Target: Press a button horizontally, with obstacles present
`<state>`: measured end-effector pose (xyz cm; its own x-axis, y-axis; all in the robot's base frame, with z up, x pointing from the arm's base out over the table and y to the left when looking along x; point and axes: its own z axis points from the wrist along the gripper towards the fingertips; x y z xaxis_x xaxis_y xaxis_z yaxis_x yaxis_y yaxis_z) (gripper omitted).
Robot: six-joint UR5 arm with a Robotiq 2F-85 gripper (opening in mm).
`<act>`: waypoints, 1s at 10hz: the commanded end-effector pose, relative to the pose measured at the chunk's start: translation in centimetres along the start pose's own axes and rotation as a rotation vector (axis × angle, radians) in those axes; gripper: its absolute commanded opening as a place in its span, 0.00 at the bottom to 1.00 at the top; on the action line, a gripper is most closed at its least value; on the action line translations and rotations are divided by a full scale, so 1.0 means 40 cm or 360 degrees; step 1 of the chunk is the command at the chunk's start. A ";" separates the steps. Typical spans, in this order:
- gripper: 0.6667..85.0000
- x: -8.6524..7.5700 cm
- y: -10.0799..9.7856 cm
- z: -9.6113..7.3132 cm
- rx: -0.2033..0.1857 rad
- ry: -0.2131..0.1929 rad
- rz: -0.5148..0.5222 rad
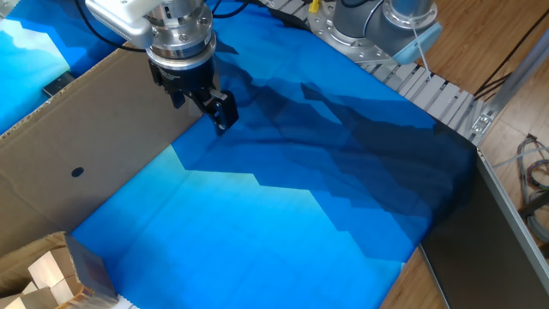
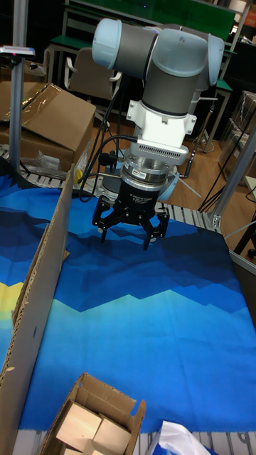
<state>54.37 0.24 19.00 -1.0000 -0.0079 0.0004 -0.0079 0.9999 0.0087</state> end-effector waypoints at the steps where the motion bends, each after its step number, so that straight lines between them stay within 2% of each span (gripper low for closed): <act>1: 0.99 0.000 0.006 0.000 0.0000 0.0000 0.0000; 2: 0.00 -0.044 -0.009 -0.001 0.0039 -0.0108 0.0168; 10: 0.00 -0.048 -0.010 0.000 0.0056 -0.0102 0.0175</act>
<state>56.09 -0.33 18.92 -0.9941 0.0914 -0.0591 0.0934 0.9951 -0.0320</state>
